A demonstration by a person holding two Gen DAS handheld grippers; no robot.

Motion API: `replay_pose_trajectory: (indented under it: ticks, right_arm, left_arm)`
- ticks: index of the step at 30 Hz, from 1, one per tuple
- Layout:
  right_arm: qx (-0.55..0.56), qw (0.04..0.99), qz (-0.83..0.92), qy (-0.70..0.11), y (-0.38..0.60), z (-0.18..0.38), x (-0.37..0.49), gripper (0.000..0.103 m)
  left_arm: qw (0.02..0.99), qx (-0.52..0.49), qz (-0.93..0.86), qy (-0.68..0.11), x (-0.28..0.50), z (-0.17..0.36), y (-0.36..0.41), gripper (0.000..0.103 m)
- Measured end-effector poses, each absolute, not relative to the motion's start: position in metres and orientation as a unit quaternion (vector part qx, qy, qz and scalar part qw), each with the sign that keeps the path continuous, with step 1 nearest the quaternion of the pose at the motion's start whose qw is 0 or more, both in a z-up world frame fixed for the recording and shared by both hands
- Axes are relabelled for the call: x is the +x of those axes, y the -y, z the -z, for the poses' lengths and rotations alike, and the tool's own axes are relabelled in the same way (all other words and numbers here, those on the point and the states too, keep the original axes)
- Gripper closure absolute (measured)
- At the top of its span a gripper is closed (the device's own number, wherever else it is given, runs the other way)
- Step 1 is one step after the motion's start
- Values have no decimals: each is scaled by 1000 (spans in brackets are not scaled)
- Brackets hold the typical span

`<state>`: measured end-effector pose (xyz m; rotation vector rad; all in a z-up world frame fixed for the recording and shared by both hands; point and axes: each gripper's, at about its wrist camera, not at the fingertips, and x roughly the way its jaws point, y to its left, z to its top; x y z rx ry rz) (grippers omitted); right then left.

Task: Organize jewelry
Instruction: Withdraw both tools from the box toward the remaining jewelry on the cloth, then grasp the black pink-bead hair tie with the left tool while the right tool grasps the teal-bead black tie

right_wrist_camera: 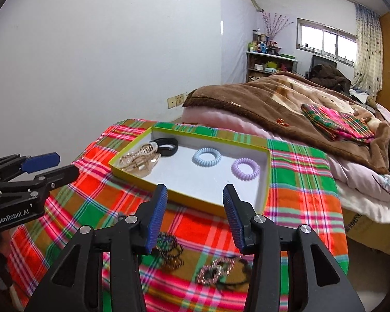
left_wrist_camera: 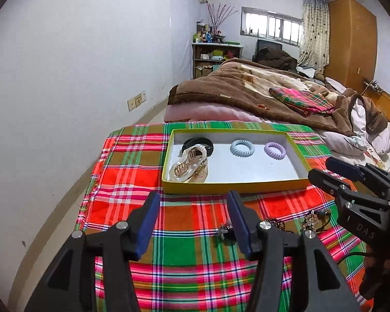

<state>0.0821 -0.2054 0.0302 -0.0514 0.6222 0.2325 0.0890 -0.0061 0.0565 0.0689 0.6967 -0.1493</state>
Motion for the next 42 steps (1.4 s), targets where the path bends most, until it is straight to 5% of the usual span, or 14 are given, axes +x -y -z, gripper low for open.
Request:
replay_pose_trajectory:
  ticks: [12,42]
  right_arm:
    - [-23,943,-90,-320,237,-8,54,54]
    - [55,907,-58,-413,270,40,72,53]
  left_arm:
    - [941,48,89,-322,76,-45,12,40]
    - [887,-59,133,-438,91,15,-19,39]
